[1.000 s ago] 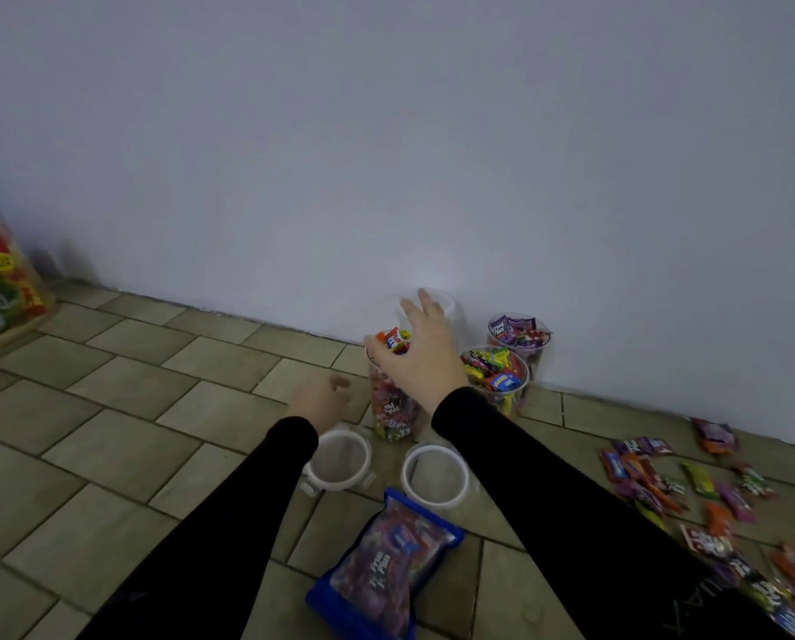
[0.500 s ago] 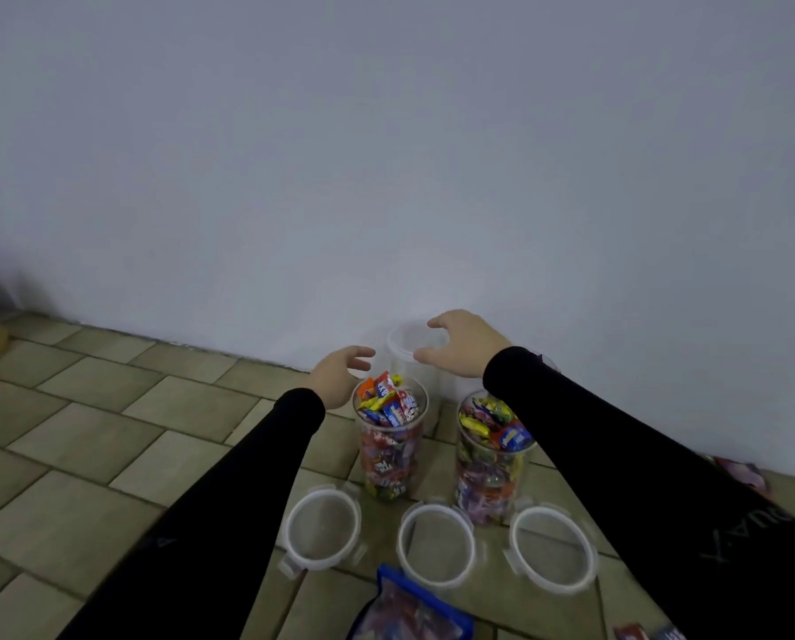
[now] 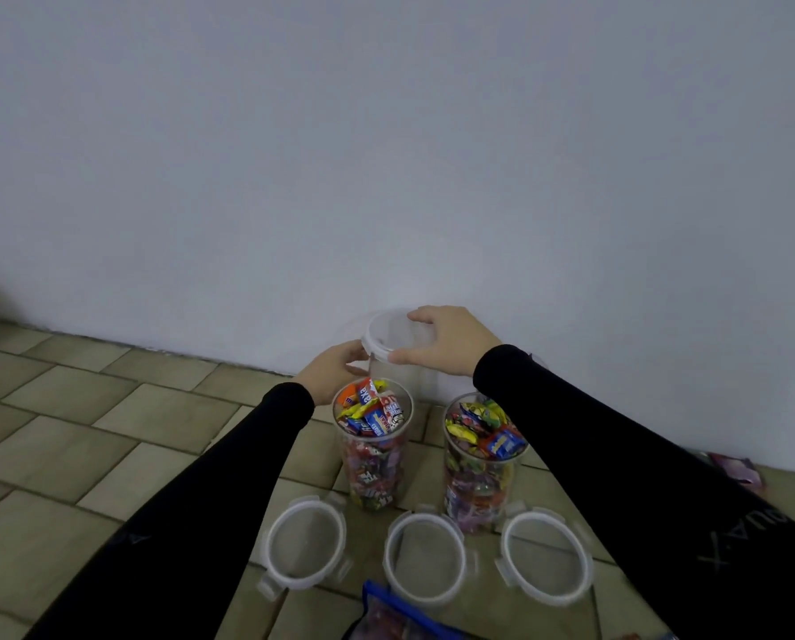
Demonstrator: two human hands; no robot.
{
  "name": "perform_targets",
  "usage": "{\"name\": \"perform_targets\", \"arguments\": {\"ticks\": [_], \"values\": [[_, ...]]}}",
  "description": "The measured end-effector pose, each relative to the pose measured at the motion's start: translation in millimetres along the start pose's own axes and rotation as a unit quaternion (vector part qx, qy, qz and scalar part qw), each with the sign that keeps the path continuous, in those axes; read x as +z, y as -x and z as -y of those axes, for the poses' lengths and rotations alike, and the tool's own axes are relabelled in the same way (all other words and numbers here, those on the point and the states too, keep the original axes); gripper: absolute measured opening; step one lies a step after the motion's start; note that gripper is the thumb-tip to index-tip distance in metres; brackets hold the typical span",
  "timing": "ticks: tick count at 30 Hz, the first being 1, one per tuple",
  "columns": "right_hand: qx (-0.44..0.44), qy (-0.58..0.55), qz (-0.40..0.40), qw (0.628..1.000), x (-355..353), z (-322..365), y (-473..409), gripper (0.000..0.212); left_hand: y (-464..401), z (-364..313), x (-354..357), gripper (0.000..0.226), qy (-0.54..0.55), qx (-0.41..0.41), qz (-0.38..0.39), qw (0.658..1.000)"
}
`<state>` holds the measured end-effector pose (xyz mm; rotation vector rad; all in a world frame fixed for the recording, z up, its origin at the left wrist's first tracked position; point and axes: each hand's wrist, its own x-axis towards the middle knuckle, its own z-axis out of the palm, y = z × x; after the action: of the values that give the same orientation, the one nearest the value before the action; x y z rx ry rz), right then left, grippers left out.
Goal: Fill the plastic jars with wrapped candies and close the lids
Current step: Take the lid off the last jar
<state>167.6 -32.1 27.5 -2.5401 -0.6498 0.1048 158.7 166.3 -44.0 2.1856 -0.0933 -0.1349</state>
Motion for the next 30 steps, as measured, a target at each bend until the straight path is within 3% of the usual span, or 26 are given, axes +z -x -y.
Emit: {"name": "perform_targets", "arguments": {"ticks": [7, 16, 22, 25, 30], "values": [[-0.055, -0.065, -0.107, 0.991, -10.8, 22.7, 27.5, 0.079, 24.8, -36.1, -38.7, 0.064, -0.059, 0.078, -0.084, 0.992], [-0.169, -0.123, -0.279, 0.937, -40.1, 36.9, 89.2, 0.072, 65.4, -102.7, -38.3, 0.070, -0.140, 0.234, -0.211, 0.939], [-0.191, -0.160, -0.340, 0.907, -75.7, 22.5, 148.1, 0.067, 102.6, -138.2, 17.3, 0.068, -0.016, 0.290, -0.187, 0.938], [-0.168, -0.179, -0.369, 0.896, -94.4, 8.9, 180.2, 0.060, 118.5, -159.6, 59.1, 0.066, 0.086, 0.302, -0.147, 0.938], [-0.119, -0.207, -0.393, 0.888, -110.4, -28.5, 234.1, 0.042, 136.0, -189.6, 137.1, 0.059, 0.148, 0.310, -0.117, 0.932]]}}
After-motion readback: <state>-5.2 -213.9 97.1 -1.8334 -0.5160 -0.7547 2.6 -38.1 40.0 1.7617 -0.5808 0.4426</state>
